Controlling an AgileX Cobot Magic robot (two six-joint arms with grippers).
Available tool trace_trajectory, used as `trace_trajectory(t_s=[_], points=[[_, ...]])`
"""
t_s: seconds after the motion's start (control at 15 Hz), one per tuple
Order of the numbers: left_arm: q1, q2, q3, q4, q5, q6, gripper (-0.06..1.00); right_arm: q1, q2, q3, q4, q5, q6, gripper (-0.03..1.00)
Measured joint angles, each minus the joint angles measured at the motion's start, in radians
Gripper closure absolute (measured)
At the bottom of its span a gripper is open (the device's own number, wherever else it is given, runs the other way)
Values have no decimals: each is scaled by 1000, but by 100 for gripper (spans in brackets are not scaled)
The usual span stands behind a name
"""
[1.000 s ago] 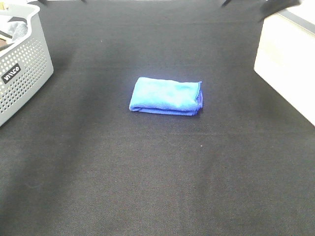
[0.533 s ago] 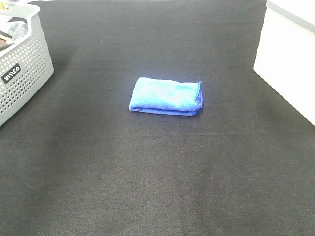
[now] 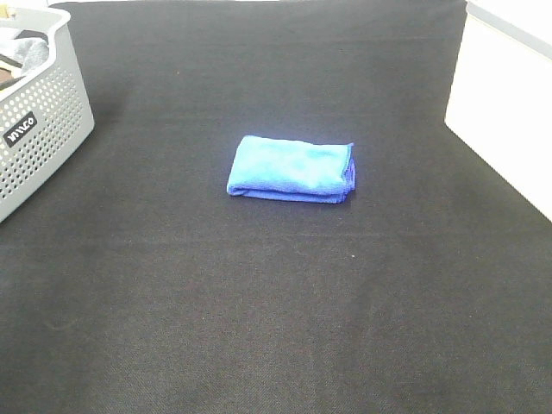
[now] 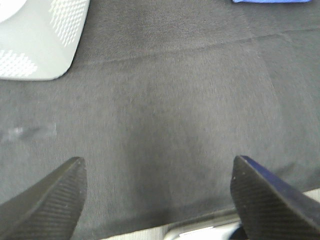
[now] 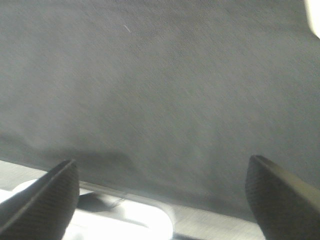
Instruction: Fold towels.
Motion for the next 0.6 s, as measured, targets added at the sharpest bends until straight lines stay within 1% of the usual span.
trace_trajectory(t_s=[0.07, 0.13, 0.2, 0.33, 0.4, 0.6], points=[[0, -95, 52, 0, -3, 1, 19, 0, -90, 58, -26, -9, 0, 12], [0, -194, 115, 0, -31, 11, 19, 0, -183, 108, -48, -32, 0, 12], [0, -273, 172, 0, -75, 36, 19, 0, -257, 145, -58, -53, 0, 12], [0, -396, 257, -10, -144, 118, 19, 0, -385, 202, -71, -93, 0, 12], [0, -430, 288, -31, -169, 155, 19, 0, -433, 226, -72, -105, -1, 12], [0, -448, 326, -105, -177, 267, 19, 0, -486, 252, -72, -144, -7, 12]])
